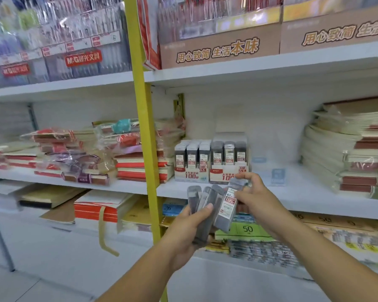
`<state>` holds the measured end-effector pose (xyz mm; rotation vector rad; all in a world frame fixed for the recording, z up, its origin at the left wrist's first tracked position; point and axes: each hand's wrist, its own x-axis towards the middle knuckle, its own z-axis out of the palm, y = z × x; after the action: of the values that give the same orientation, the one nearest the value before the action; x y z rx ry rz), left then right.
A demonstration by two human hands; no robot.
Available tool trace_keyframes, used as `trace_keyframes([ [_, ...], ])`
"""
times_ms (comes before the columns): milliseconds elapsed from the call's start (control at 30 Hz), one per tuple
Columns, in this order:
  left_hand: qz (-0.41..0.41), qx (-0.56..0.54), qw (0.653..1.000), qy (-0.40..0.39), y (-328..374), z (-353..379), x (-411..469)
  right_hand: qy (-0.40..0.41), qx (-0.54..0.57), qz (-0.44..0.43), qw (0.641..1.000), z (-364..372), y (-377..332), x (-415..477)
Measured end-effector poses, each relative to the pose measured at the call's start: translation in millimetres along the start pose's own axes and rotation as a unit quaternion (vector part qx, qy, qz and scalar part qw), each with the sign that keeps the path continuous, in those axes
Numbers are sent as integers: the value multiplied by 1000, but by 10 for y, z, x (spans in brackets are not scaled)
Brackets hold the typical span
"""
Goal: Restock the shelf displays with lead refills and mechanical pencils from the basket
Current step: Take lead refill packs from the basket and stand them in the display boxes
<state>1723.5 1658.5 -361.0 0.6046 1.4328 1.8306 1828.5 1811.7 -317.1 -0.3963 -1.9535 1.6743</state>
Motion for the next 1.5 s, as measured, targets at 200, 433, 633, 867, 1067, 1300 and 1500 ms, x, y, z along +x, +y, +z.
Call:
trace_keyframes([
  [200,27,-16,999,8,71,-39,233,5,59,-11,998,-38,3,178],
  [433,84,-102,991,21,157,-1,517,101,-82,-160,979,-178,-414,478],
  [633,144,-116,982,37,417,59,792,167,-341,-295,877,-455,-918,1100],
  [867,159,-109,981,39,385,-48,925,117,-451,-204,861,-403,-635,1557],
  [1067,149,-70,986,19,298,-148,968,109,-614,-164,764,-357,-524,1606],
  [1300,157,-55,986,-28,305,-106,940,72,-338,-214,914,-46,-457,1039],
  [1500,134,-33,988,-74,231,-38,932,26,-90,-150,984,104,-102,795],
])
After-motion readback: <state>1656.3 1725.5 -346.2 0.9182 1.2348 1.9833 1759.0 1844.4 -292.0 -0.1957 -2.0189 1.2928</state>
